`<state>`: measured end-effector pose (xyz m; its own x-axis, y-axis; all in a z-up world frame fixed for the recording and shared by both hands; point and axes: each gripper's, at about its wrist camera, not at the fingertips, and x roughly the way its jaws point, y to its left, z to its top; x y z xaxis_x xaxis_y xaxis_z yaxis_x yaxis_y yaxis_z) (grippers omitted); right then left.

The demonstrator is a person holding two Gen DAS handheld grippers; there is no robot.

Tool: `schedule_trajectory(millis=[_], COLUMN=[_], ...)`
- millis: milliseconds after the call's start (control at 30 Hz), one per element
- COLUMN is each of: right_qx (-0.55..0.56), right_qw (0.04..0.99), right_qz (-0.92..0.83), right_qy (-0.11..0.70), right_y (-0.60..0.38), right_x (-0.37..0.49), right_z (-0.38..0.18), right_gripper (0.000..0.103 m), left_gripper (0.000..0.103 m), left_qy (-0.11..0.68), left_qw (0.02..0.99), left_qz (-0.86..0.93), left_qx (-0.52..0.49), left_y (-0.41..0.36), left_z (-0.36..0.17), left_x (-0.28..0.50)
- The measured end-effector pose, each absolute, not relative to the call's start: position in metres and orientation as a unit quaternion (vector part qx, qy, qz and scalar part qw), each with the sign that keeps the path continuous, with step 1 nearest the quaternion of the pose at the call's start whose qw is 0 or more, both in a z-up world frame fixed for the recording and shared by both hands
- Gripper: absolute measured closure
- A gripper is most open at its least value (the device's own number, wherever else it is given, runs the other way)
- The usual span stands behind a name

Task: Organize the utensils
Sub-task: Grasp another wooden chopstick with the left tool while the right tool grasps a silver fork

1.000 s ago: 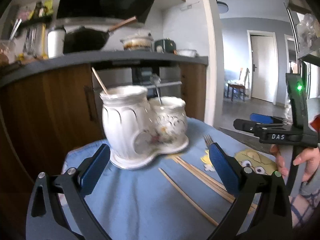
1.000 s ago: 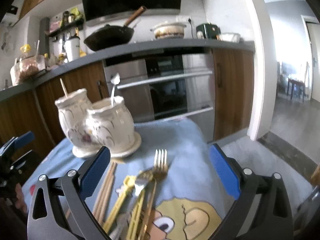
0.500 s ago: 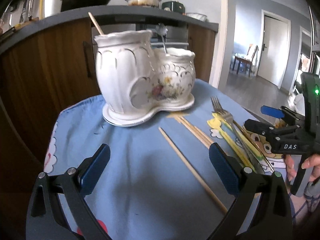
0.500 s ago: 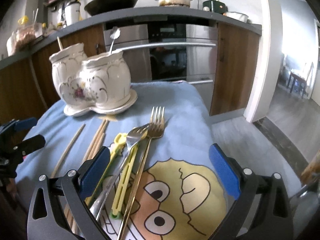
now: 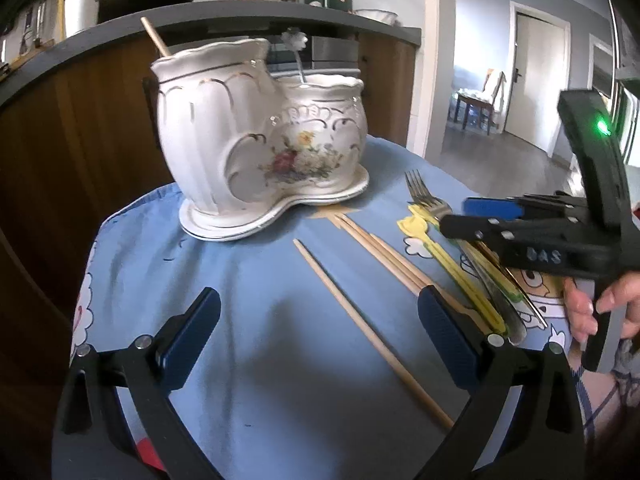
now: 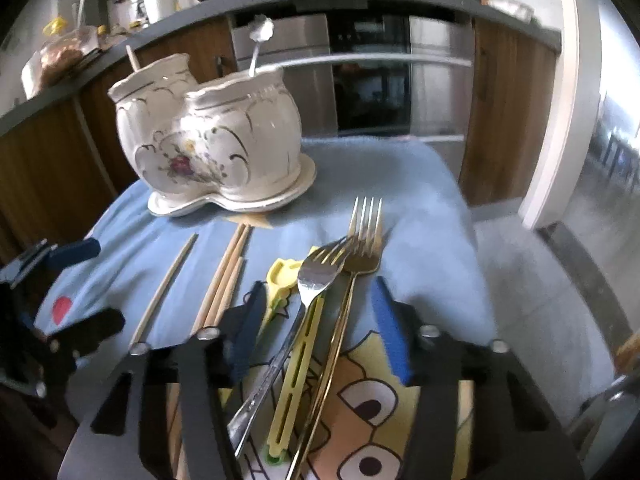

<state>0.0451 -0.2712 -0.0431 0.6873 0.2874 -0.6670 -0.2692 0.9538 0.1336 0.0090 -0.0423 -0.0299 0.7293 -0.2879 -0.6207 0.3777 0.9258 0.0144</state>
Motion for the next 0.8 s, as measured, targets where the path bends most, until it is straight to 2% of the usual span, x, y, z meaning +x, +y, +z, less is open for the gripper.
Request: schedule_trajectory(millis=[67,233,300,467,600,633,667,733,800], right_qx=[0.021,0.022,0.019,0.022,0.038,0.04,0.041,0.049,0.053], right_qw=[0.915,0.914,0.914,0.908,0.905,0.906,0.907,0.908,0.909], right_qz=[0.157,0.157,0.156,0.168,0.172,0.176,0.178,0.186,0.197], right_qy=[0.372,0.374,0.374,0.384,0.386,0.383,0.38,0.372,0.363], right_y=[-0.272,-0.27,-0.269,-0.267,-0.27,-0.271,-0.271,-0.271,-0.272], right_x=[0.049,0.06,0.061,0.062,0.066,0.066,0.066,0.064,0.061], right_z=[-0.044,-0.043,-0.041,-0.045,-0.046,-0.046,-0.045,-0.043,-0.041], right_gripper=[0.063,0.066,0.073,0.076,0.084,0.086,0.096,0.096,0.097], left_gripper=[0.006,0.006,0.006,0.006,0.006,0.006,0.006,0.009,0.022], left_qy=[0.323,0.328,0.33,0.332,0.334,0.334,0.335,0.34,0.353], left_qw=[0.925,0.923,0.922,0.921,0.921,0.921,0.921,0.919,0.914], left_qz=[-0.183,-0.189,-0.187,-0.183,-0.179,-0.177,-0.176,-0.176,-0.183], left_qx=[0.074,0.077,0.082,0.087,0.093,0.095,0.096,0.095,0.088], left_y=[-0.045,-0.048,-0.05,-0.052,-0.056,-0.057,-0.058,-0.059,-0.06], left_z=[-0.032,-0.034,-0.034,-0.035,-0.034,-0.033,-0.032,-0.032,-0.034], left_x=[0.009,0.011,0.011,0.011,0.012,0.011,0.011,0.011,0.01])
